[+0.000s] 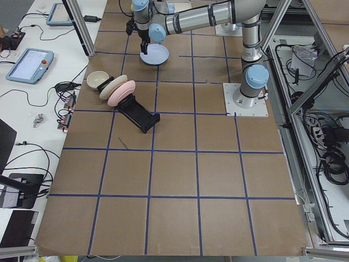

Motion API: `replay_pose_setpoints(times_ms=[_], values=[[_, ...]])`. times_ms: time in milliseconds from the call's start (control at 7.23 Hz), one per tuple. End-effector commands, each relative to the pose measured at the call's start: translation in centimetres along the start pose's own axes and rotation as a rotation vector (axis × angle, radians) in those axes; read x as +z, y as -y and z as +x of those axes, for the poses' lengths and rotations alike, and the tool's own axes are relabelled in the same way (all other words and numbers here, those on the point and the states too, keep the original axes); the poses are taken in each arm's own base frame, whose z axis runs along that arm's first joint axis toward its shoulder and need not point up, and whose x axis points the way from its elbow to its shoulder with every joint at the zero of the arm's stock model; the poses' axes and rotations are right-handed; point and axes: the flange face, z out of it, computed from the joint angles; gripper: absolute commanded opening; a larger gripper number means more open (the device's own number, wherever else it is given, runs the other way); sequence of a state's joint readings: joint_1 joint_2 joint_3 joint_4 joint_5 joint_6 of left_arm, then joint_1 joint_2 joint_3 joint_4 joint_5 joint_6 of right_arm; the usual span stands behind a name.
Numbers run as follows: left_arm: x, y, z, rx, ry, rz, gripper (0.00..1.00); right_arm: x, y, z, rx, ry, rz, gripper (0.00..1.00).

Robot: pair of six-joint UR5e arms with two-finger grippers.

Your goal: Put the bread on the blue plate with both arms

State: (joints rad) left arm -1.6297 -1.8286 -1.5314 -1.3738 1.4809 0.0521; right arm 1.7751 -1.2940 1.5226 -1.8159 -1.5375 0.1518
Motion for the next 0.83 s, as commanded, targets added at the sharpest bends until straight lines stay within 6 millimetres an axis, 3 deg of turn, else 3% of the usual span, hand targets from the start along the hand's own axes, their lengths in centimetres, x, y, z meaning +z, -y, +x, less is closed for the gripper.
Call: replay_pose_setpoints(times_ms=[0,138,277,415,553,691], values=[[-6.4,-5.0,-0.6,-0.01,0.081,-0.012,1.0,6.0,2.0,-4.7,0.005,0.007,0.037,0.06],[-7.8,-6.5,-0.6,-0.006,0.104,0.01,1.0,9.4,3.2,-5.0,0.018,0.011,0.025,0.06],[-8.0,-6.3,-0.8,-0.009,0.097,0.02,1.0,11.9,3.6,-6.4,0.016,0.013,0.03,0.06],[-8.3,-5.3,-3.0,-0.027,0.1,0.02,1.0,14.1,3.6,-8.3,0.022,0.016,0.041,0.06],[-9.4,-5.2,-4.7,-0.027,0.093,-0.01,1.0,16.0,3.6,-9.4,0.037,0.018,0.041,0.06],[-11.6,-6.1,-4.8,-0.025,0.092,-0.042,1.0,16.1,3.6,-10.0,0.046,0.02,0.045,0.06]])
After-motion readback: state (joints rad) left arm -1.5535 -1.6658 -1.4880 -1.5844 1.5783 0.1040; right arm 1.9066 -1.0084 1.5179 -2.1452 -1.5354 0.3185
